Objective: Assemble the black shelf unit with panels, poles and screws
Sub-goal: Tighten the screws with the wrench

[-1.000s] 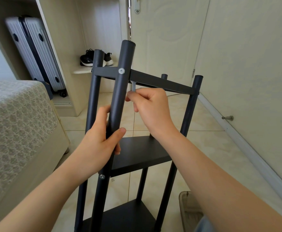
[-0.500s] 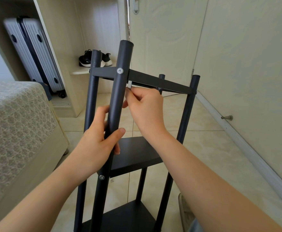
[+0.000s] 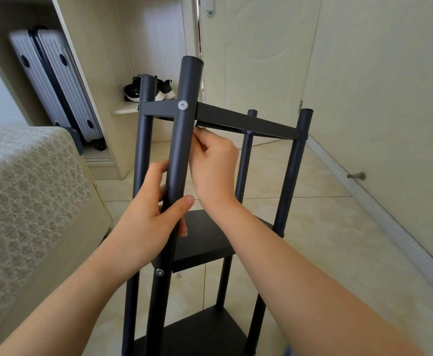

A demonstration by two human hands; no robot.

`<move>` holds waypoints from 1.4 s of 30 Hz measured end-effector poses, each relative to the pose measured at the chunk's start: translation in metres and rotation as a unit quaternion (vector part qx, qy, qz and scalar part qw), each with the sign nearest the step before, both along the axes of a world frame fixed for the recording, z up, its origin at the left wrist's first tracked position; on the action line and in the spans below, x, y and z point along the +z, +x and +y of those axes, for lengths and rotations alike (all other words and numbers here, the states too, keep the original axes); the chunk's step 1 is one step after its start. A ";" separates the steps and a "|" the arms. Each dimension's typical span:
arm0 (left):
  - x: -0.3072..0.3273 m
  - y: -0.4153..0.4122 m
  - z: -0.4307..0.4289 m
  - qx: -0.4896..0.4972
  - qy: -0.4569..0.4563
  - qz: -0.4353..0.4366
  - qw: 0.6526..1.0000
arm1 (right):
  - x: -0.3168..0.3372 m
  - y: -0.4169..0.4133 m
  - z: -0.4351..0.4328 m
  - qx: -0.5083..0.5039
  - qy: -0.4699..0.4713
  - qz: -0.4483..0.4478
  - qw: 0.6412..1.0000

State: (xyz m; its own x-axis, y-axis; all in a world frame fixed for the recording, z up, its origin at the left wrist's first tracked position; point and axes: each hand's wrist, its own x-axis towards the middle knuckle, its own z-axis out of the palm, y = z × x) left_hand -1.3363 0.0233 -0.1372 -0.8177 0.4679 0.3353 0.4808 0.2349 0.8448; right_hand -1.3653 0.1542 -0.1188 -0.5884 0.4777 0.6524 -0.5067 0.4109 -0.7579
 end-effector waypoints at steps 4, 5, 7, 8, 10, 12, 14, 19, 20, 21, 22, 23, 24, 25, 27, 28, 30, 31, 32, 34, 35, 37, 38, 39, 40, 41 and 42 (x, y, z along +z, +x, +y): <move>0.000 -0.002 -0.001 0.005 0.001 -0.005 1.000 | 0.002 0.006 0.004 0.021 0.002 -0.012 1.000; 0.000 -0.002 -0.001 0.006 0.002 -0.006 1.000 | 0.002 0.007 0.006 0.024 0.006 -0.018 1.000; 0.000 -0.003 0.000 0.009 0.005 -0.009 1.000 | 0.004 0.011 0.009 0.027 0.016 -0.042 0.999; 0.000 -0.002 0.000 0.010 0.007 -0.010 1.000 | 0.004 0.014 0.011 0.031 0.017 -0.058 0.998; 0.001 0.000 0.001 0.007 0.010 -0.015 1.000 | 0.005 0.018 0.016 0.041 0.021 -0.086 0.995; 0.001 0.003 0.002 0.002 0.013 -0.020 1.000 | 0.007 0.023 0.021 0.042 0.030 -0.101 0.994; 0.002 0.005 0.003 0.001 0.014 -0.022 1.000 | 0.010 0.028 0.025 0.036 0.036 -0.102 0.993; 0.004 0.007 0.003 0.000 0.007 -0.026 1.000 | 0.016 0.036 0.031 0.028 0.048 -0.107 0.993; 0.004 0.008 0.003 -0.001 0.007 -0.027 1.000 | 0.017 0.037 0.031 0.029 0.052 -0.110 0.992; 0.004 0.008 0.003 -0.001 0.007 -0.027 1.000 | 0.018 0.038 0.032 0.031 0.057 -0.112 0.992; 0.004 0.008 0.004 -0.002 0.006 -0.026 1.000 | 0.019 0.039 0.031 0.034 0.058 -0.113 0.991; 0.004 0.008 0.004 -0.003 0.006 -0.027 1.000 | 0.019 0.039 0.032 0.036 0.055 -0.112 0.991; 0.004 0.009 0.004 -0.004 0.008 -0.027 1.000 | 0.020 0.040 0.031 0.038 0.050 -0.110 0.992; 0.004 0.009 0.005 -0.005 0.010 -0.028 1.000 | 0.020 0.040 0.031 0.039 0.045 -0.108 0.992; 0.004 0.009 0.005 -0.008 0.009 -0.026 1.000 | 0.021 0.041 0.031 0.037 0.042 -0.104 0.993; 0.003 0.009 0.006 -0.008 0.007 -0.023 1.000 | 0.021 0.040 0.030 0.035 0.046 -0.104 0.993; 0.003 0.008 0.006 -0.008 0.005 -0.019 1.000 | 0.021 0.040 0.029 0.036 0.062 -0.106 0.992; 0.003 0.007 0.006 -0.008 0.006 -0.018 1.000 | 0.020 0.038 0.028 0.036 0.068 -0.103 0.992; 0.003 0.007 0.006 -0.009 0.009 -0.019 1.000 | 0.020 0.037 0.027 0.031 0.070 -0.098 0.992; 0.003 0.006 0.006 -0.012 0.014 -0.021 1.000 | 0.018 0.033 0.025 0.017 0.067 -0.082 0.994; 0.003 0.006 0.007 -0.014 0.015 -0.021 1.000 | 0.017 0.032 0.024 0.012 0.063 -0.074 0.995; 0.002 0.007 0.007 -0.017 0.014 -0.020 1.000 | 0.015 0.029 0.022 0.002 0.053 -0.057 0.997; 0.002 0.007 0.008 -0.017 0.013 -0.019 1.000 | 0.014 0.027 0.020 -0.002 0.047 -0.048 0.998; 0.001 0.007 0.008 -0.017 0.014 -0.018 1.000 | 0.013 0.025 0.019 -0.005 0.041 -0.039 0.998; 0.001 0.007 0.008 -0.016 0.015 -0.018 1.000 | 0.011 0.023 0.018 -0.010 0.037 -0.032 0.999; 0.001 0.007 0.008 -0.016 0.016 -0.019 1.000 | 0.010 0.020 0.017 -0.016 0.032 -0.026 0.999; 0.001 0.007 0.008 -0.016 0.018 -0.020 1.000 | 0.009 0.017 0.016 -0.022 0.029 -0.021 0.999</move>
